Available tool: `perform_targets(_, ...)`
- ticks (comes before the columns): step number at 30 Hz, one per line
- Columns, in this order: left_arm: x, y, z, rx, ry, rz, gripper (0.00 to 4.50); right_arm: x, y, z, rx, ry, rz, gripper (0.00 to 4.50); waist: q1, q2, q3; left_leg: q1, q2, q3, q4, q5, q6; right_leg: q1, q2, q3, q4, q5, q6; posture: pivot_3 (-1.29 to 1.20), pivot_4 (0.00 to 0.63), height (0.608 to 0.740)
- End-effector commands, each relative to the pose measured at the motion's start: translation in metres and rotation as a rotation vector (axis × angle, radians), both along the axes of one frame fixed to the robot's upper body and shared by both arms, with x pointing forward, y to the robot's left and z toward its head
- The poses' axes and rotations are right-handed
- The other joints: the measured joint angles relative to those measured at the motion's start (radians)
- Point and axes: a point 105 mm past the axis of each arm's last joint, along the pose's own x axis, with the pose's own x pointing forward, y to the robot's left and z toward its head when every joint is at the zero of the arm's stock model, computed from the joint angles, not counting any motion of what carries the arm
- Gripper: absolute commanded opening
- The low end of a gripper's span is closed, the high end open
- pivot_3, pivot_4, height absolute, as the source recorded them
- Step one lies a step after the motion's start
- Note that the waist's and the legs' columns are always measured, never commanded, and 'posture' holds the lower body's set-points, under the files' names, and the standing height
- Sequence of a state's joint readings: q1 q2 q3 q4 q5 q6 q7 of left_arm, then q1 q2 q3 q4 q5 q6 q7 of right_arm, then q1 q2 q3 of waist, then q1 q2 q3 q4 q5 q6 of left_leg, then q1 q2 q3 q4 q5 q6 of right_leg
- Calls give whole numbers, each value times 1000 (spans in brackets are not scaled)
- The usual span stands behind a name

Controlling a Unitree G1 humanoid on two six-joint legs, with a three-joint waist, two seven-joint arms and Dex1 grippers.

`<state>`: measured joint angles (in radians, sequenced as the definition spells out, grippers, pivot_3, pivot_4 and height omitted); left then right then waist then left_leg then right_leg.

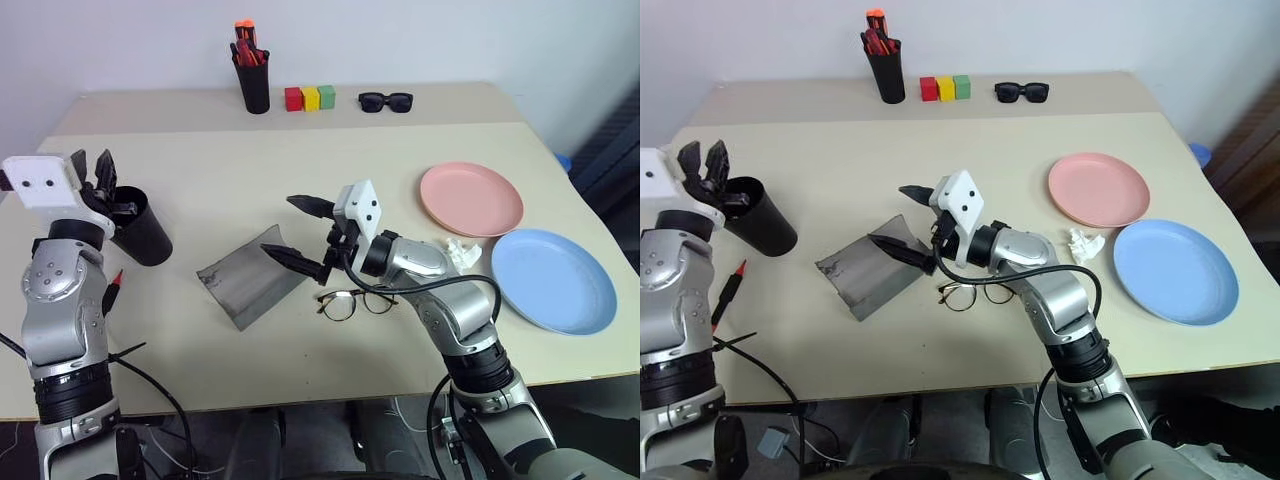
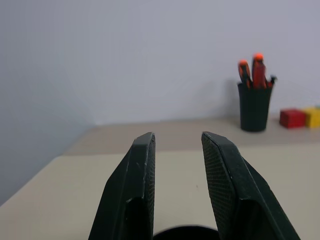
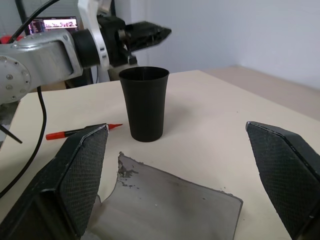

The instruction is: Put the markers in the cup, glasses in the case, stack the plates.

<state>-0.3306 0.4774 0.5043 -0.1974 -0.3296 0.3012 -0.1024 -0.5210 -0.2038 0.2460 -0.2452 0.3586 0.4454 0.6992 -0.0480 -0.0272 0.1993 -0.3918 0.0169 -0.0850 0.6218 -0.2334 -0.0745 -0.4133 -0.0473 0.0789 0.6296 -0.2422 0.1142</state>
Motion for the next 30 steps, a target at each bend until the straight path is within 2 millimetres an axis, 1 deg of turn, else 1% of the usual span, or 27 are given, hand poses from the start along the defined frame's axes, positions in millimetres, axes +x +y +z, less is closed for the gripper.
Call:
perform_targets(1, -54, 54, 33, -86, -151, 184, 1432, -6, -2, 16, 21, -58, 21, 4500, -8, 0, 0, 0, 0, 0, 0, 0, 0, 0, 0, 0, 0, 0, 0, 0, 150, 740)
perform_targets(2, -65, 66, 29, -106, -136, 214, 1432, -6, -3, 15, 18, -57, 20, 4500, -16, 0, 0, 0, 0, 0, -1, 0, 0, -1, 0, 0, 1, 0, 0, 0, 150, 740)
perform_targets(3, -71, 73, 23, -122, -110, 226, 1432, -7, -3, 14, 15, -54, 21, 4500, -21, 0, 0, 0, 0, 0, -2, 0, 0, -1, 0, 0, 1, 0, 0, 0, 150, 740)
perform_targets(4, -77, 79, 15, -122, -60, 233, 1697, -7, -3, 13, 12, -52, 25, 4500, -20, 0, 0, 1, 0, 0, -3, 0, 0, -1, 0, 0, 1, 0, 0, 0, 150, 740)
perform_targets(6, -82, 84, -2, -113, 56, 224, 2228, -8, -3, 11, 6, -48, 35, 4500, -21, 0, 0, 1, 0, 0, -3, 0, 0, -1, 0, 0, 1, 0, 0, 0, 150, 740)
perform_targets(8, -86, 79, -18, -80, 161, 178, 3254, -8, -3, 11, 4, -47, 43, 4500, -19, -1, 0, 1, 0, 0, -3, 0, 0, -1, 0, 0, 1, -2, -2, 0, 150, 740)
perform_targets(9, -87, 73, -30, -80, 232, 129, 3663, -8, -3, 10, 3, -47, 46, 4500, -18, -1, -1, 1, 0, 0, -3, 0, 0, -1, 0, 0, 1, -2, -4, 0, 150, 740)
perform_targets(10, -88, 67, -40, -69, 298, 89, 4178, -8, -3, 10, 2, -47, 49, 4500, -19, -2, -1, 1, 0, 0, -2, 0, 0, 0, 0, 0, 0, -3, -4, 0, 150, 740)
perform_targets(12, -90, 55, -70, -13, 493, 26, 4178, -8, -2, 10, -1, -48, 53, 4500, -20, -3, -2, 0, 0, 0, -2, 0, 0, 0, 0, 0, -1, -3, -5, 0, 150, 740)
perform_targets(14, -93, 45, -93, 11, 638, -14, 4178, -8, -1, 10, -3, -48, 58, 4500, -19, -3, -2, 1, 0, 0, -2, 0, 0, 0, 0, 0, -1, -3, -6, 0, 150, 740)
perform_targets(16, -94, 32, -107, 4, 725, -78, 4178, -8, -1, 9, -6, -48, 62, 4500, -21, -3, -1, 1, 0, 0, -2, 0, 0, -1, 0, 0, -1, -4, -6, 0, 150, 740)
perform_targets(17, -94, 28, -114, 1, 767, -90, 4178, -9, -1, 8, -7, -47, 64, 4500, -21, -2, -1, 1, 0, 0, -2, 0, 0, -1, -1, 0, -1, -4, -6, 0, 150, 740)
perform_targets(18, -94, 27, -120, -8, 799, -86, 4178, -9, 0, 7, -9, -47, 64, 4500, -21, -2, -1, 1, 0, 0, -2, 0, -1, -1, -1, 0, -1, -4, -6, 0, 150, 740)
perform_targets(20, -92, 32, -127, -67, 838, -45, 4178, -10, 0, 7, -10, -46, 64, 4500, -21, -3, -1, 1, 0, 0, -2, 0, 0, -2, -1, 0, -1, -4, -7, 0, 150, 740)
perform_targets(22, -89, 38, -132, -97, 865, -3, 4178, -11, 0, 6, -9, -45, 64, 4500, -21, -2, -1, 0, 0, 0, -3, 0, 0, -2, 0, 0, 0, -4, -7, 0, 150, 740)
perform_targets(25, -80, 37, -137, -110, 899, -6, 4178, -12, 0, 6, -9, -44, 62, 4500, -21, -2, -1, 0, 0, 0, -4, 0, 0, -3, 0, 0, 0, -4, -6, 0, 150, 740)
perform_targets(28, -70, 36, -136, -113, 896, -11, 3353, -13, 0, 4, -18, -50, 60, 4500, -21, -2, -1, 0, 0, 1, -5, 0, 0, -3, 0, 0, 0, -4, -6, 0, 150, 740)
perform_targets(30, -67, 36, -136, -115, 895, -7, 2309, -13, -1, 4, -20, -51, 56, 4500, -20, -3, -1, 0, 0, 0, -6, 0, -1, -4, 0, 0, 0, -4, -6, 0, 150, 740)
